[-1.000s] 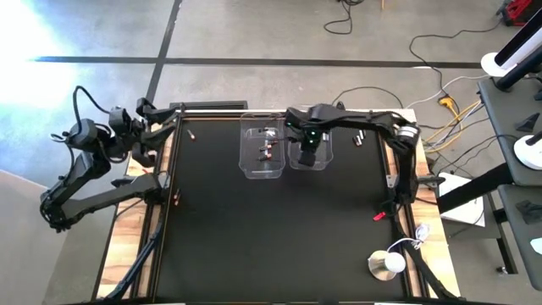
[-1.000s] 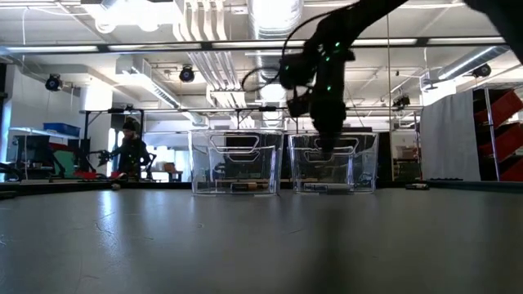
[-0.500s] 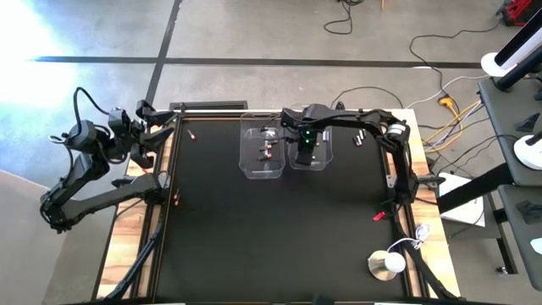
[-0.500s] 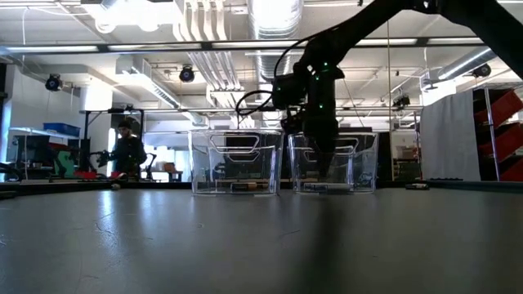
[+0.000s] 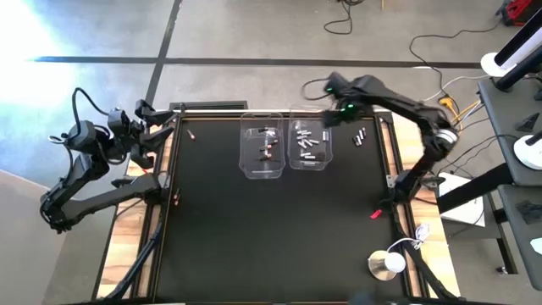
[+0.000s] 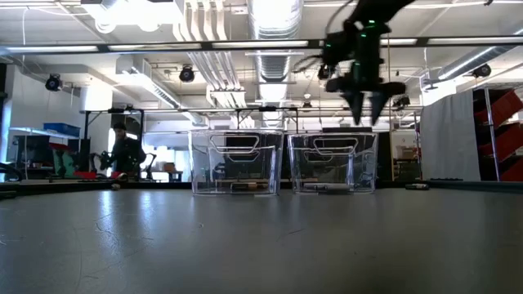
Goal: Sort batteries
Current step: Put the white battery into the right transparent bin
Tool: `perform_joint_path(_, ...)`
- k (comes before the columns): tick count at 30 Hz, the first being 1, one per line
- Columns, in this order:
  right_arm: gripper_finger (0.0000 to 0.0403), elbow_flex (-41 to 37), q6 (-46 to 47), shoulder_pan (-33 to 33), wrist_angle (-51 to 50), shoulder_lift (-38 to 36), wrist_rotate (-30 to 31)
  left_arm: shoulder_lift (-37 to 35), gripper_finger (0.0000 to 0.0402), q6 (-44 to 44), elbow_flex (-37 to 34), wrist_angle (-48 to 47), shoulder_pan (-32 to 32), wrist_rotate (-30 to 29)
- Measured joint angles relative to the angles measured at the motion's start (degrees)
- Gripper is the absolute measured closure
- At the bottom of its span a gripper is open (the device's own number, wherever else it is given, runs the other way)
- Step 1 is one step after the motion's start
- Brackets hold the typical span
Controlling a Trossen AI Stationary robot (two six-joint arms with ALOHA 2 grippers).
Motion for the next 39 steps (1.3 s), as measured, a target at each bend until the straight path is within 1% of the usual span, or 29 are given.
perform_joint_path(2, 0.0206, -4.8, 5.7, -4.0, 1.9, -2.5, -0.1, 0.0, 0.0174, 1.3, 0.0, 0.0, 0.0, 0.0)
perform_joint_path(5, 0.0223, -12.0, 13.5, -9.0, 5.7, -4.2, -2.5, 0.0, 0.0174, 2.3, 0.0, 0.0, 0.0, 0.0)
perform_joint_path(9, 0.025, -19.8, 22.5, -13.7, 14.2, -5.8, -2.9, -0.2, 0.0174, 3.3, 0.0, -0.5, 0.0, 0.0)
perform_joint_path(14, 0.0283, -23.6, 32.4, -15.1, 23.4, -5.4, -4.5, -0.2, 0.0174, 3.4, 0.0, -1.2, 0.0, 0.0)
perform_joint_path(17, 0.0292, -25.4, 36.8, -15.3, 22.3, -4.0, -2.7, -0.1, 0.0174, 3.6, -0.1, -1.3, 0.0, 0.0)
perform_joint_path(19, 0.0292, -27.1, 39.9, -16.0, 22.6, -3.4, -2.9, 0.1, 0.0174, 3.6, -0.3, -1.2, 0.0, 0.0)
perform_joint_path(21, 0.0287, -29.1, 42.2, -16.5, 23.3, -3.1, -3.2, 0.4, 0.0174, 3.5, -0.9, -1.5, 0.0, 0.0)
perform_joint_path(24, 0.0267, -31.3, 42.8, -17.1, 26.3, -3.2, -3.2, 0.7, 0.0174, 2.6, -1.7, -2.4, 0.0, 0.0)
perform_joint_path(30, 0.0199, -32.2, 47.4, -17.8, 26.5, -3.6, -2.4, 1.9, 0.0174, 0.5, -4.2, -2.6, 0.0, -0.3)
perform_joint_path(33, 0.0171, -32.5, 49.9, -18.0, 26.5, -3.6, -1.1, 2.8, 0.0174, -0.2, -5.5, -2.6, 0.0, -0.4)
perform_joint_path(36, 0.0153, -32.9, 52.2, -18.1, 26.3, -3.3, -0.7, 4.1, 0.0174, -0.3, -6.1, -2.5, 0.0, -0.4)
perform_joint_path(39, 0.0146, -33.4, 53.8, -18.4, 25.1, -2.5, -0.7, 5.7, 0.0174, -0.2, -6.1, -2.4, 0.0, -0.4)
